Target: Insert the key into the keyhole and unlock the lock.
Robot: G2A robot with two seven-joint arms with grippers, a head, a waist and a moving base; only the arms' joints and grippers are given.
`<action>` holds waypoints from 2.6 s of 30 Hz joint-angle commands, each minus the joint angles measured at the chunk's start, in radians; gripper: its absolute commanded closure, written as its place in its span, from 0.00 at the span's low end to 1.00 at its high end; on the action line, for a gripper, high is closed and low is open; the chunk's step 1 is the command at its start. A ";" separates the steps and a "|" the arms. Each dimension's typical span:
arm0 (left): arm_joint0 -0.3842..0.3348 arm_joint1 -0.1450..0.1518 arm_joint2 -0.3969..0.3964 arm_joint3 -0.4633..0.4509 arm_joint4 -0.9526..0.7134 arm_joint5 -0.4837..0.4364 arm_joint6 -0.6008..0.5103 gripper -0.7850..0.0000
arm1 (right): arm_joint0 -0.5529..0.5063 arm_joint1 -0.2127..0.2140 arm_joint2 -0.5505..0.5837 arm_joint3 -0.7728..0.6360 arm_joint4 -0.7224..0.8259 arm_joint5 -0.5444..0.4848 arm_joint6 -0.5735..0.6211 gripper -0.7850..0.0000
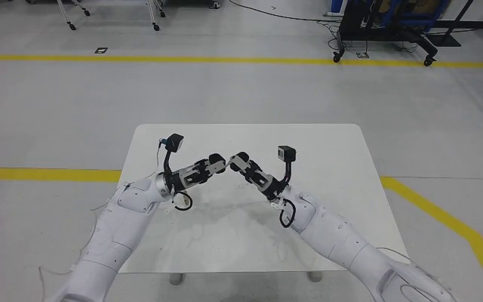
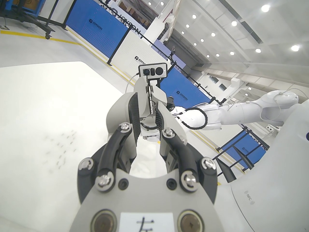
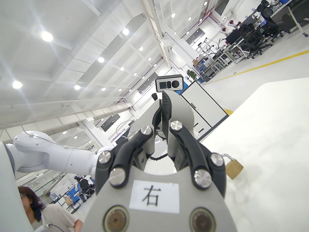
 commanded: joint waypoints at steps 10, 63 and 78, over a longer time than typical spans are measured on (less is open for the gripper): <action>-0.012 -0.006 0.024 0.019 -0.003 0.000 -0.009 1.00 | -0.014 -0.018 0.049 -0.002 -0.020 0.026 0.049 1.00; -0.018 0.007 0.006 0.039 0.028 0.000 0.001 1.00 | -0.016 0.119 0.297 -0.011 -0.102 -0.028 0.705 0.00; -0.005 0.008 0.017 0.003 0.111 0.052 0.006 1.00 | -0.060 0.172 0.409 -0.140 -0.041 0.001 0.801 0.00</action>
